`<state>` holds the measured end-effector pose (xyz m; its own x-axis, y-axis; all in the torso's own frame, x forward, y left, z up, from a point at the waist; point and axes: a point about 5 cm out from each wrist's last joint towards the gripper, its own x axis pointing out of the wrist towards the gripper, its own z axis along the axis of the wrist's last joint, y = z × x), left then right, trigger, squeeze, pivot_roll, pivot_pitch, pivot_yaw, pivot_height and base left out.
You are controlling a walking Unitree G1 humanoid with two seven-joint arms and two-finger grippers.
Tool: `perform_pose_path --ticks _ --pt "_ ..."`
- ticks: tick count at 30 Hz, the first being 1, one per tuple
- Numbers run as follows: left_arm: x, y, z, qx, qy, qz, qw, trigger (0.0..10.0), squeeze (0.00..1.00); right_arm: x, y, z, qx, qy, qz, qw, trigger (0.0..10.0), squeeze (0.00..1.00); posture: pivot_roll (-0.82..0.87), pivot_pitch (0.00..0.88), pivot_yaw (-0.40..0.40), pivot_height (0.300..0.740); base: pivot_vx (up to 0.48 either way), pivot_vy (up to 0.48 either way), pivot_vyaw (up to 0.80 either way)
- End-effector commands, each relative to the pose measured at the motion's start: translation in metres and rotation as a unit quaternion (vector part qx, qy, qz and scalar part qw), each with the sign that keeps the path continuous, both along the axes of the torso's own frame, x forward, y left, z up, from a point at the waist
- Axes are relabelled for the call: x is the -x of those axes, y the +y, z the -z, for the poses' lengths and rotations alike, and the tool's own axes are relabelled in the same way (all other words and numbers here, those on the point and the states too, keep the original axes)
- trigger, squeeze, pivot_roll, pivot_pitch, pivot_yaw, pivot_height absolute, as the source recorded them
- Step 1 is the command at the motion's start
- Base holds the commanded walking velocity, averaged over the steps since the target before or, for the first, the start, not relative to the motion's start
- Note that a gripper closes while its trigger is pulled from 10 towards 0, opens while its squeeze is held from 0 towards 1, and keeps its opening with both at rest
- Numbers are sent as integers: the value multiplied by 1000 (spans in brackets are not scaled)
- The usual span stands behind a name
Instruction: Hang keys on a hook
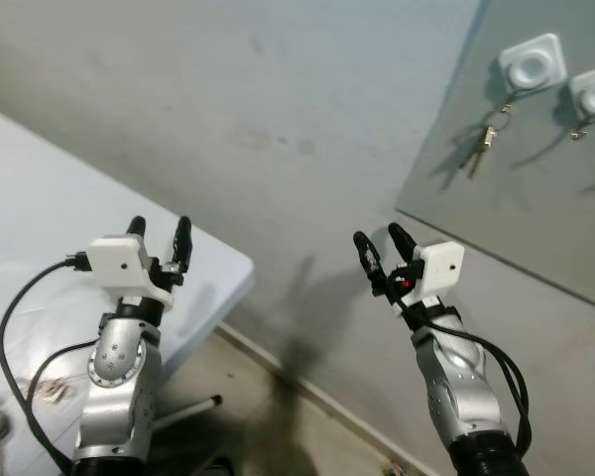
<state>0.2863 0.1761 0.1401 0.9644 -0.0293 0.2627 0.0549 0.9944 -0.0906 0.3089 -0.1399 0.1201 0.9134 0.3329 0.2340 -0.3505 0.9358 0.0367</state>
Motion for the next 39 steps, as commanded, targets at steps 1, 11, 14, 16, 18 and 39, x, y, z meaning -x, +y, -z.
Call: perform_pose_path --ticks 1,11,14,16,18,39 --pt "0 2 -4 -6 -1 0 1000 10000 0 -1 1 -8 -2 -12 -3 1000 10000 0 -84 106 -75 740 0 0 800" --pt "-3 -1 -5 -7 -1 7 1000 10000 0 -3 0 -10 4 -12 -9 1000 10000 0 -88 83 -88 740 0 0 800" --pt "-3 -2 -5 -7 0 10 1000 10000 0 -3 -1 -11 6 -12 -11 1000 10000 0 -89 81 -88 740 0 0 800" --pt "-3 -2 -4 -10 3 9 1000 10000 0 -3 -1 -11 6 -11 -12 1000 10000 0 -89 80 -89 740 0 0 800" --pt "-3 -3 -3 -9 7 11 1000 10000 0 -4 -1 -11 8 -11 -12 1000 10000 0 -89 80 -91 740 0 0 800" --pt "1 4 -3 10 14 5 1000 10000 0 -7 -2 -13 -7 -4 -12 1000 10000 0 -86 89 -82 740 0 0 631"
